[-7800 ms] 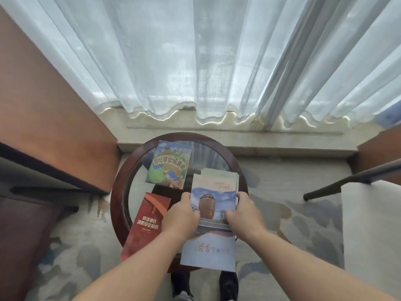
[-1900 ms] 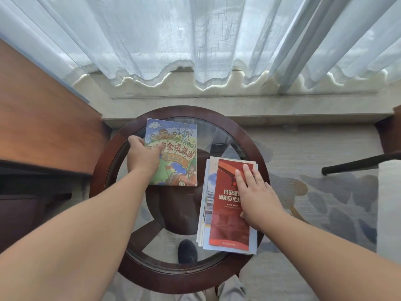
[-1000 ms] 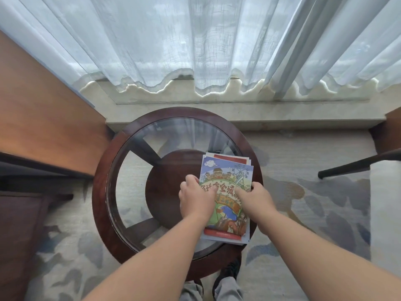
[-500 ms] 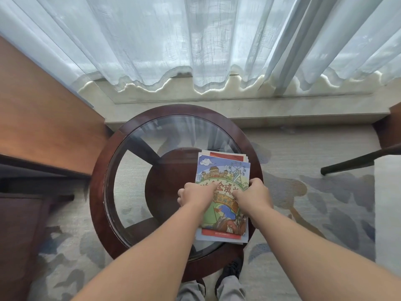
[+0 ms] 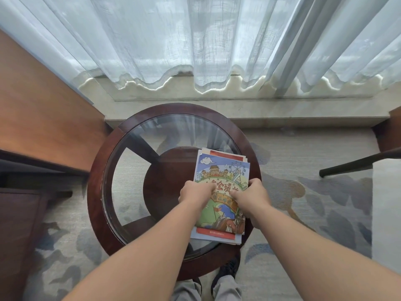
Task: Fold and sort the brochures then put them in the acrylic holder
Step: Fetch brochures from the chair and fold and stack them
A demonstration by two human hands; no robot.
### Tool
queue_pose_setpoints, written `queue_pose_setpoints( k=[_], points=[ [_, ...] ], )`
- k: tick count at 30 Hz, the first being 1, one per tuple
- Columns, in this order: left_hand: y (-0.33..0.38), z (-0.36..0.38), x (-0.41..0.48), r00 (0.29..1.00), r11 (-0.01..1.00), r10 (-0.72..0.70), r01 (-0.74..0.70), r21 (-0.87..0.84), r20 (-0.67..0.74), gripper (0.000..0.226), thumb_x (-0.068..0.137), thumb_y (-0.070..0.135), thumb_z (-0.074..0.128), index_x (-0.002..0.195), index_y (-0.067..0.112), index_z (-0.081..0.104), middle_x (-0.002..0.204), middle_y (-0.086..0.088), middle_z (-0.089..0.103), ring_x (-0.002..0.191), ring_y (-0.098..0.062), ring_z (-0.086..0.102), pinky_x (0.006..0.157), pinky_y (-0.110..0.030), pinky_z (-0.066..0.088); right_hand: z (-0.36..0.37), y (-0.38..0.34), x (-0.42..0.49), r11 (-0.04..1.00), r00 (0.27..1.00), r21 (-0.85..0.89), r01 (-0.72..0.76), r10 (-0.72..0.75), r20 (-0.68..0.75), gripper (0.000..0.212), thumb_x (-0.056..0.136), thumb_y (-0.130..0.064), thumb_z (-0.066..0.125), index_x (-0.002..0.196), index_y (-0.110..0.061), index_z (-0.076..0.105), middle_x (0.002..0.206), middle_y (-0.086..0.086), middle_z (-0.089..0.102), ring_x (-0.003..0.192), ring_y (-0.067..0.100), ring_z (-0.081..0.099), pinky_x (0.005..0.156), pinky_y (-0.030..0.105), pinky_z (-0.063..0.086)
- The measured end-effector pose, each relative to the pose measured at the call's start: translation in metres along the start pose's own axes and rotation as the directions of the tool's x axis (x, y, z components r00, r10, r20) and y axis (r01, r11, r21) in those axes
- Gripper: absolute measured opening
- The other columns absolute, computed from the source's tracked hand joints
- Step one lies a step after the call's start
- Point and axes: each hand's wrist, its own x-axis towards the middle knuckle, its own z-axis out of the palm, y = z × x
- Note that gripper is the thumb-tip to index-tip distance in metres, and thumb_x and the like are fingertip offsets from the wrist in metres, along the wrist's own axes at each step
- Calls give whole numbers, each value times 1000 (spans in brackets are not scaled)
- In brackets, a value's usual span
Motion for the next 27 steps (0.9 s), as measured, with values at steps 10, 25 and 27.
queue_pose_setpoints(
  k=[10, 25, 27],
  points=[
    [-8, -2, -6, 994, 995, 100, -101, 5, 30, 28, 73, 27, 70, 95, 17, 56, 93, -5, 69, 77, -25, 72, 72, -47, 61, -3, 7, -2, 1000, 1000, 26, 9, -9, 7, 37, 89, -21, 70, 117, -16, 48, 117, 9, 61, 99, 28, 64, 84, 48, 57],
    [-16, 14, -19, 982, 947, 187, -173, 272, -23, 33, 72, 41, 62, 98, 21, 54, 107, -4, 60, 101, -29, 59, 89, -46, 53, -4, 22, -8, 996, 992, 12, -89, 89, -92, 45, 87, -30, 72, 122, -17, 47, 128, 12, 43, 95, 30, 58, 81, 45, 56],
    [-20, 17, -19, 981, 947, 191, -180, 265, -16, 32, 72, 40, 61, 96, 22, 51, 99, -1, 64, 99, -28, 61, 90, -47, 51, -5, 24, -8, 995, 991, 4, -99, 99, -92, 48, 87, -30, 72, 125, -16, 45, 128, 13, 43, 100, 32, 58, 85, 47, 56]
  ],
)
